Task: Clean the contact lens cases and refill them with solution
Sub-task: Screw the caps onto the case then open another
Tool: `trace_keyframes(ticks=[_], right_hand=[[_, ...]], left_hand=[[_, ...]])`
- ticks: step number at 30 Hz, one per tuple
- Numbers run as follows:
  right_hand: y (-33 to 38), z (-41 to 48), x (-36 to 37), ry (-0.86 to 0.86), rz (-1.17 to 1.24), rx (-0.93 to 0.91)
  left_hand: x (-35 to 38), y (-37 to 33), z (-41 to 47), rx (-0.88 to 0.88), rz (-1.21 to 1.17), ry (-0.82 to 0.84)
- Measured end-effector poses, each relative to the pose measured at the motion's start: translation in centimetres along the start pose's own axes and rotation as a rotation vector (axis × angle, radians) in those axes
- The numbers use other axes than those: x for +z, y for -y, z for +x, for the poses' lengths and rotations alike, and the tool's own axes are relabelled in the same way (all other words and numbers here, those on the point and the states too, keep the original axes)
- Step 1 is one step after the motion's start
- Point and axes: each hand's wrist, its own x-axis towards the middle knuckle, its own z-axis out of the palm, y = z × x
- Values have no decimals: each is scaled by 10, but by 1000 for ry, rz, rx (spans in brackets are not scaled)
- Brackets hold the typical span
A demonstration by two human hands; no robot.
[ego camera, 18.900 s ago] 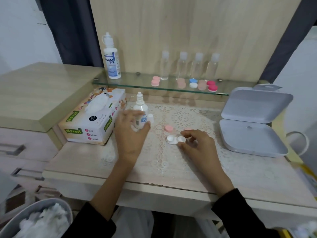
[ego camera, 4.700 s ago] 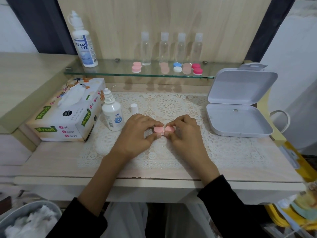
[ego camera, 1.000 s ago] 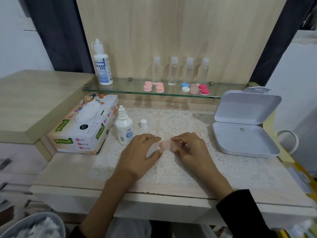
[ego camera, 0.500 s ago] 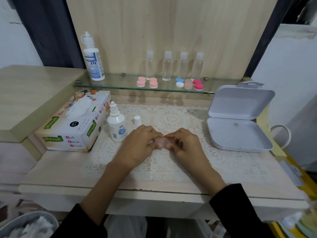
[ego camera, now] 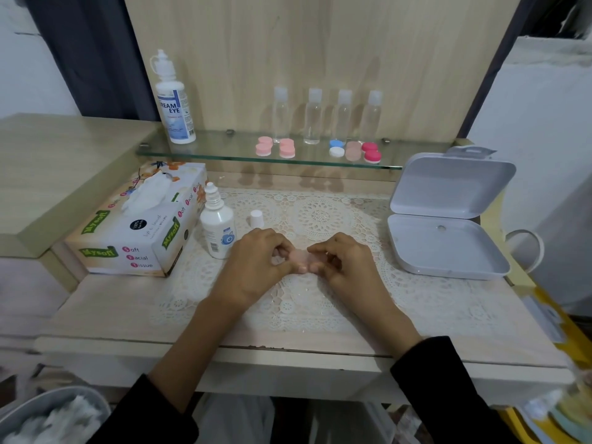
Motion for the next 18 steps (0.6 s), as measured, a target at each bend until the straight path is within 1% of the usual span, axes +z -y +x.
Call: trace_keyframes(ticks=[4, 7, 10, 12, 14, 16, 18], right_hand=[[1, -1, 0, -7, 19, 1], [1, -1, 1, -13, 27, 1], [0, -1, 1, -11, 18, 6], [0, 0, 1, -12, 11, 1], [0, 0, 1, -3, 9, -3], [-1, -1, 0, 1, 16, -2], [-1, 0, 0, -4, 34, -2]], left_hand=[[-4, 7, 2, 98, -73, 180], [-4, 7, 6, 103, -42, 162], [-1, 2, 8, 57, 3, 83], [-1, 3, 7, 0, -16, 34], [-3, 6, 6, 3, -73, 76], [-7, 9, 5, 70, -112, 189], [-7, 12, 5, 138, -106, 223]])
